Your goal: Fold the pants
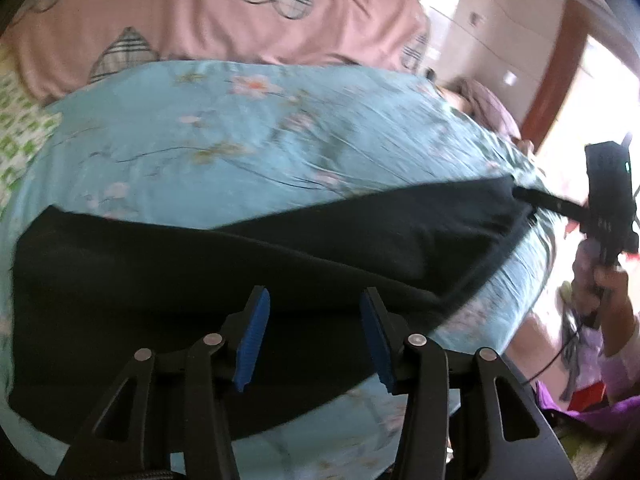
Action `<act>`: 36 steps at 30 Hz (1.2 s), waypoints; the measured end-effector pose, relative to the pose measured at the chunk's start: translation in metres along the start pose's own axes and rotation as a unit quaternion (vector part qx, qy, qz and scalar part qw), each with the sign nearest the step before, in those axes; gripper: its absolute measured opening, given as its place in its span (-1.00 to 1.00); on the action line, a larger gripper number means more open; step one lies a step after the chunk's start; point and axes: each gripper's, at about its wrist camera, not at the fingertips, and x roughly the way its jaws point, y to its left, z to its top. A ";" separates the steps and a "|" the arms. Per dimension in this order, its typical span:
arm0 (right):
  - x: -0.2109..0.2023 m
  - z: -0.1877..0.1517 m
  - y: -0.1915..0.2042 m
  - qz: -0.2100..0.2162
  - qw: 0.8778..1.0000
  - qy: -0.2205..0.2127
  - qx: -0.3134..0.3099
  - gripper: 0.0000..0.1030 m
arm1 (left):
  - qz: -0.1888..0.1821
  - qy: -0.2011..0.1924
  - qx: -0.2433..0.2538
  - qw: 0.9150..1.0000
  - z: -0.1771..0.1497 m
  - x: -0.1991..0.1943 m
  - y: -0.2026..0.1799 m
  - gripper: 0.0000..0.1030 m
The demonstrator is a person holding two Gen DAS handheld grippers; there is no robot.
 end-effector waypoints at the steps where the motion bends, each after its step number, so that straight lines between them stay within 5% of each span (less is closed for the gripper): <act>1: 0.005 0.000 0.004 0.006 1.000 0.004 -0.001 -0.08 | 0.005 -0.005 -0.009 1.000 0.001 -0.005 0.010 -0.01; 14: 0.087 0.013 0.074 0.092 0.992 0.069 -0.043 -0.07 | 0.061 -0.029 -0.083 0.994 0.016 -0.050 0.120 0.12; 26: 0.141 0.022 0.113 0.133 0.982 0.116 -0.067 -0.07 | 0.098 -0.015 -0.105 0.990 0.034 -0.048 0.182 0.32; 36: 0.186 0.018 0.134 0.156 0.968 0.175 -0.084 -0.07 | 0.035 0.102 -0.100 0.989 0.073 0.016 0.247 0.48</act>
